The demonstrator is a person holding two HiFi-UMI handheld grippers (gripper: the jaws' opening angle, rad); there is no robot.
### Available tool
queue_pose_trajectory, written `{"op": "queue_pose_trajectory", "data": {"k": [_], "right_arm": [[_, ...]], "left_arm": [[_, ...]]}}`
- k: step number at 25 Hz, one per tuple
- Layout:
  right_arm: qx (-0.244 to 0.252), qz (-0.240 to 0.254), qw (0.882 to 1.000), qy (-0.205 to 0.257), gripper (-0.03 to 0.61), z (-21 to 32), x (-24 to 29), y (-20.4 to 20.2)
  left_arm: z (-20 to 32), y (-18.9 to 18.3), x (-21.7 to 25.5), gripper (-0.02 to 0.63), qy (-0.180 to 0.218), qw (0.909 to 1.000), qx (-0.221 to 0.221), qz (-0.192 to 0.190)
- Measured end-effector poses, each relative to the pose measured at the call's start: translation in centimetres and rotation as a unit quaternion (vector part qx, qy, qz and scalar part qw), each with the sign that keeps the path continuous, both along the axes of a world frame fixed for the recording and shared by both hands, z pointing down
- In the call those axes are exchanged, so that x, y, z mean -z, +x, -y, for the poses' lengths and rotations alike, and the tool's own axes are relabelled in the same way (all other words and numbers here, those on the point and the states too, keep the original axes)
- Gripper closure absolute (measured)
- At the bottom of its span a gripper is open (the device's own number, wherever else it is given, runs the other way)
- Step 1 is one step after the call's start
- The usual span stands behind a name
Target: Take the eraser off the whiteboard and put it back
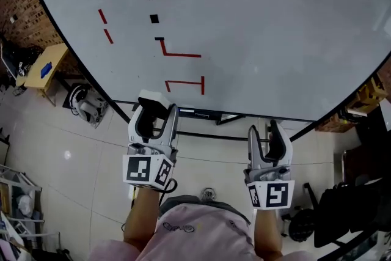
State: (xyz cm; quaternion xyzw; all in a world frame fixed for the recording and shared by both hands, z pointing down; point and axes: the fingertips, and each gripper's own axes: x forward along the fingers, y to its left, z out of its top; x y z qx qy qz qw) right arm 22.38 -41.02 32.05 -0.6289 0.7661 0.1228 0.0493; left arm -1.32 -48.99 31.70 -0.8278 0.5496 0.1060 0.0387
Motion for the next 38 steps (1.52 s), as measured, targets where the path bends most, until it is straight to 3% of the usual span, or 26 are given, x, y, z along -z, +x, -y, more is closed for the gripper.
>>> {"op": "queue_pose_trajectory", "data": {"k": [4, 9, 15, 21, 26, 33, 38], "right_arm": [[-0.001, 0.005, 1.000, 0.004, 0.387, 2.2, 0.4, -0.4], [-0.005, -0.001, 1.000, 0.003, 0.387, 3.5, 0.7, -1.8], [-0.006, -0.010, 1.000, 0.011, 0.387, 4.2, 1.1, -3.2], [0.004, -0.008, 1.000, 0.005, 0.387, 4.5, 0.4, -4.2], [0.018, -0.007, 1.000, -0.013, 0.387, 5.0, -0.6, -5.4], [0.010, 0.016, 1.000, -0.024, 0.387, 3.9, -1.0, -5.0], [-0.012, 0.024, 0.999, -0.027, 0.387, 2.1, -1.4, -3.9]], "left_arm": [[6.4, 1.8, -0.9, 0.342, -0.009, 0.9980, 0.039, 0.050], [13.6, 3.3, -1.5, 0.342, -0.026, 0.9952, 0.045, 0.083], [17.0, 3.7, -1.7, 0.339, -0.020, 0.9913, 0.069, 0.111], [16.6, 3.8, -1.5, 0.333, -0.002, 0.9900, 0.075, 0.119], [14.6, 3.6, -1.1, 0.294, 0.014, 0.9954, 0.034, 0.089], [5.1, -0.6, 1.0, 0.291, 0.039, 0.9992, -0.008, 0.006], [0.5, -3.6, 3.1, 0.295, 0.061, 0.9981, 0.003, 0.000]]}}
